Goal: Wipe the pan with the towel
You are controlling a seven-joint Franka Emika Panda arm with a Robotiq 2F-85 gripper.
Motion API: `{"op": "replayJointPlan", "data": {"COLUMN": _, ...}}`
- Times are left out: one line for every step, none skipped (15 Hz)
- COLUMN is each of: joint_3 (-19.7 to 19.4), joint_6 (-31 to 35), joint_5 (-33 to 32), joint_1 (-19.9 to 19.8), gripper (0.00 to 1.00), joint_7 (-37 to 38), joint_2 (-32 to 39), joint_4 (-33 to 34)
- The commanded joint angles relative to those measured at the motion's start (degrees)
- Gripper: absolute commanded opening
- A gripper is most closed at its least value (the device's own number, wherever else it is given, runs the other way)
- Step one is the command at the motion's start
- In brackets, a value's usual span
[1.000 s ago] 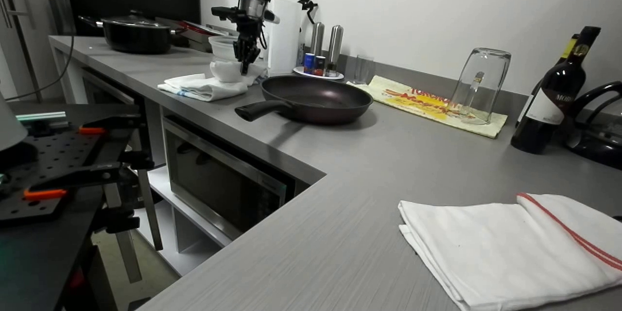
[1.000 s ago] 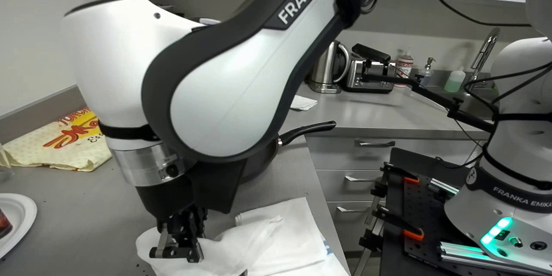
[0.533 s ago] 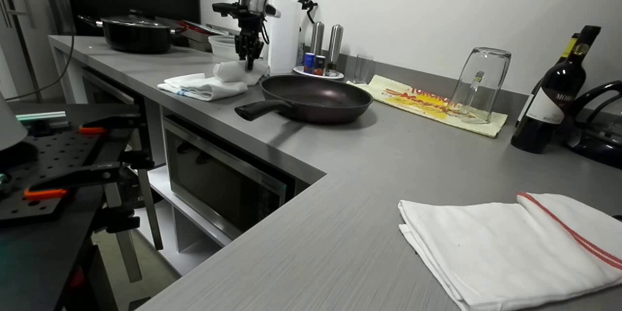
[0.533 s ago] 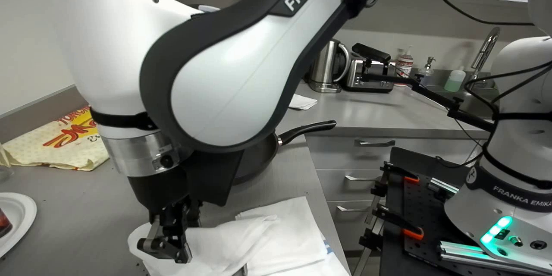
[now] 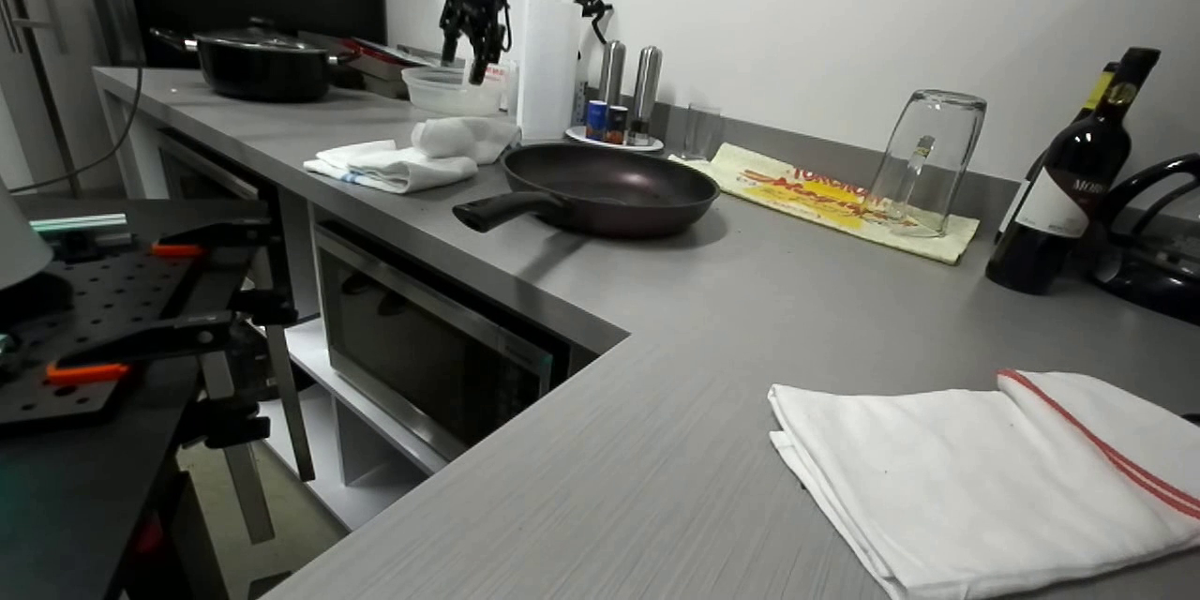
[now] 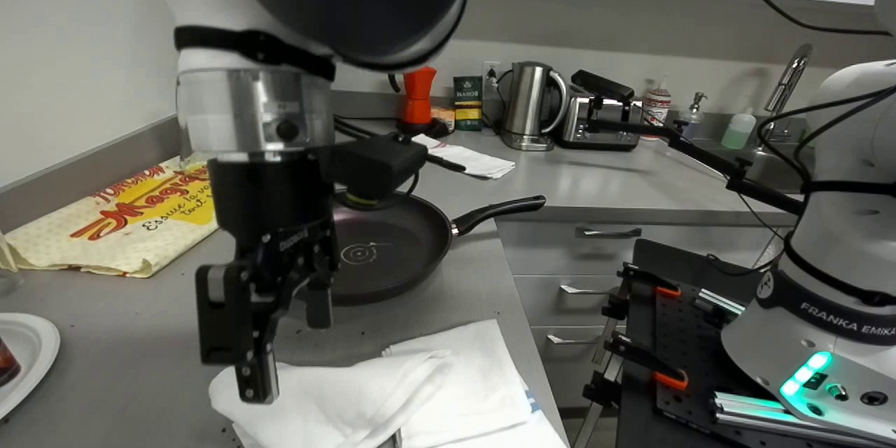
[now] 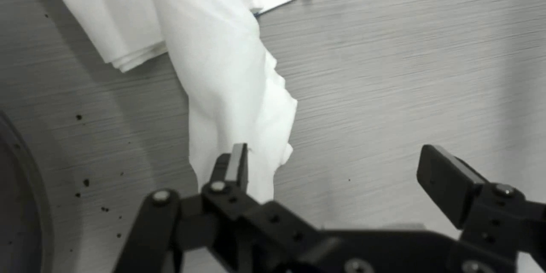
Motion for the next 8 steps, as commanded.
{"op": "replayJointPlan", "data": {"joint_3": 1.3, "joint_6": -3.6, "joint_5": 8.2, "joint_1": -4.9, "gripper": 1.00, "joint_7": -7.5, "joint_2": -11.1, "joint_4": -7.2}}
{"op": "replayJointPlan", "data": {"joint_3": 0.9, "joint_6": -4.7, "joint_5": 10.0, "joint_1": -5.6, "gripper": 1.00, "joint_7": -9.3, "joint_2": -13.5, "joint_4": -8.7}}
{"op": "replayJointPlan", "data": {"joint_3": 0.5, "joint_6": -6.2, "joint_5": 11.6, "joint_1": -6.4, "gripper": 1.00, "joint_7": -11.8, "joint_2": -15.8, "joint_4": -10.1}}
{"op": "replayJointPlan", "data": {"joint_3": -0.1, "joint_6": -6.8, "joint_5": 11.8, "joint_1": -6.6, "gripper": 1.00, "joint_7": -13.3, "joint_2": -18.0, "joint_4": -11.9}}
{"op": "replayJointPlan", "data": {"joint_3": -0.6, "joint_6": -7.6, "joint_5": 10.6, "joint_1": -6.5, "gripper": 1.00, "joint_7": -14.0, "joint_2": -20.3, "joint_4": -13.6}}
{"op": "replayJointPlan", "data": {"joint_3": -1.1, "joint_6": -8.6, "joint_5": 8.9, "joint_1": -6.5, "gripper": 1.00, "joint_7": -14.7, "joint_2": -22.3, "joint_4": -15.3}}
{"op": "replayJointPlan", "data": {"joint_3": -1.6, "joint_6": -9.7, "joint_5": 7.1, "joint_1": -6.3, "gripper": 1.00, "joint_7": -14.4, "joint_2": -24.2, "joint_4": -16.7}}
{"op": "replayJointPlan", "data": {"joint_3": -1.9, "joint_6": -10.0, "joint_5": 4.5, "joint_1": -6.0, "gripper": 1.00, "joint_7": -12.8, "joint_2": -26.1, "joint_4": -18.3}}
